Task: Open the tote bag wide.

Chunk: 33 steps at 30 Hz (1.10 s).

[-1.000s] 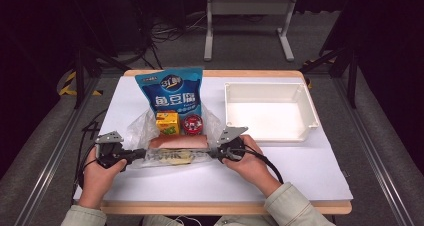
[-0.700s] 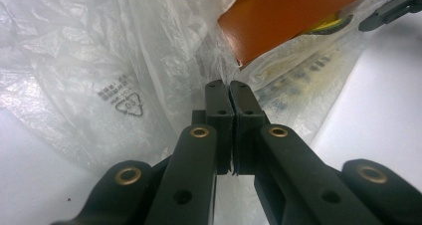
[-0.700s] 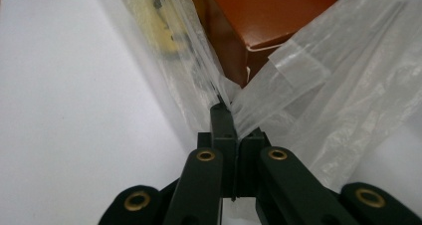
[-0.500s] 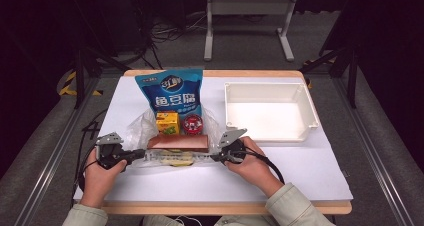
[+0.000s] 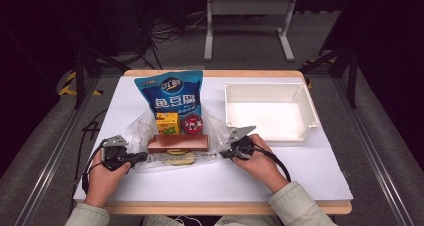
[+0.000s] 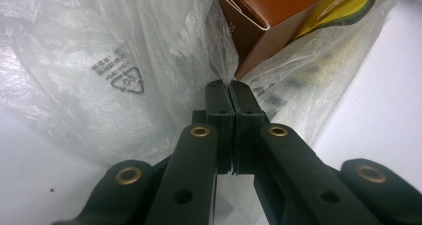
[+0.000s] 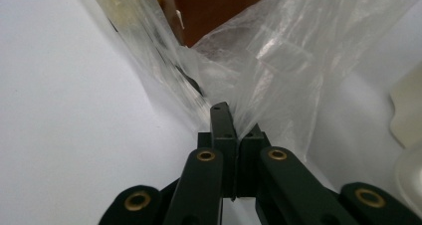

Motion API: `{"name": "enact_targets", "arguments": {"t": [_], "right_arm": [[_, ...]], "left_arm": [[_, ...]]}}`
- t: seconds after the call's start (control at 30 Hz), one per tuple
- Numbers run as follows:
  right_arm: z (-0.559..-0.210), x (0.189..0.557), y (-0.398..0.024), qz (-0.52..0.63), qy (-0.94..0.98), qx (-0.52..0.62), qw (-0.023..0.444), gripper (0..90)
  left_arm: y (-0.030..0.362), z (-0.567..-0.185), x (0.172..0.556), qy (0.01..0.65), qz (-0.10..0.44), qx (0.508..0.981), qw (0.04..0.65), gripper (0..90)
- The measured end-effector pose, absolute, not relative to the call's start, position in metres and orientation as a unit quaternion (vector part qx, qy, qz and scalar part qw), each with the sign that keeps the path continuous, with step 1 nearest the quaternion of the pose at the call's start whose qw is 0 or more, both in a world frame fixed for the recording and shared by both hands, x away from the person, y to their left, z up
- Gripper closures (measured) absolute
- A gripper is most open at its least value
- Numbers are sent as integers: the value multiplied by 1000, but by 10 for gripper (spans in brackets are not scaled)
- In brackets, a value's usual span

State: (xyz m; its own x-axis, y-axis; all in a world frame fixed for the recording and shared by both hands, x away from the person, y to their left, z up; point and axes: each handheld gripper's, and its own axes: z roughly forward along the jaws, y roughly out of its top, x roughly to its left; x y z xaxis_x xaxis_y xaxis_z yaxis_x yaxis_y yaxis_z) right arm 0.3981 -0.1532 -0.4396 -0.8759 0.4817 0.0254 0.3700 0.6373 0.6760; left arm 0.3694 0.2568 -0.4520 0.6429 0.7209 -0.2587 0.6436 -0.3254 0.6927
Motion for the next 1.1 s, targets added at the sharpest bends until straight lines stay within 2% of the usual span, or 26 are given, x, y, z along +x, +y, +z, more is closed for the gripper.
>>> {"name": "enact_targets", "arguments": {"t": [0.37, 0.4, 0.47, 0.53, 0.57, 0.67, 0.77, 0.87, 1.0, 1.1], "right_arm": [[-438, 399, -160, 366, 894, 247, 82, 886], [-436, 399, -161, 369, 892, 248, 81, 857], [-432, 398, -164, 382, 885, 254, 77, 723], [-428, 397, -168, 395, 878, 261, 74, 628], [-428, 397, -168, 395, 878, 261, 74, 628], [-420, 396, -174, 431, 859, 265, 78, 468], [-413, 395, -180, 458, 845, 264, 78, 359], [-403, 393, -186, 474, 837, 259, 86, 303], [-389, 389, -190, 490, 827, 254, 102, 296], [-378, 386, -189, 500, 823, 247, 111, 305]], "left_arm": [[256, -448, 365, 412, 72, 817, 398, 863], [257, -448, 365, 409, 72, 817, 400, 854], [259, -448, 365, 406, 69, 815, 407, 807], [261, -447, 365, 404, 62, 811, 419, 767], [261, -447, 365, 404, 62, 811, 419, 746], [263, -445, 364, 398, 59, 808, 431, 713], [263, -444, 364, 393, 59, 806, 439, 651], [265, -441, 362, 388, 61, 802, 450, 567], [267, -435, 357, 385, 73, 794, 466, 475], [268, -432, 354, 389, 77, 787, 472, 438]]}}
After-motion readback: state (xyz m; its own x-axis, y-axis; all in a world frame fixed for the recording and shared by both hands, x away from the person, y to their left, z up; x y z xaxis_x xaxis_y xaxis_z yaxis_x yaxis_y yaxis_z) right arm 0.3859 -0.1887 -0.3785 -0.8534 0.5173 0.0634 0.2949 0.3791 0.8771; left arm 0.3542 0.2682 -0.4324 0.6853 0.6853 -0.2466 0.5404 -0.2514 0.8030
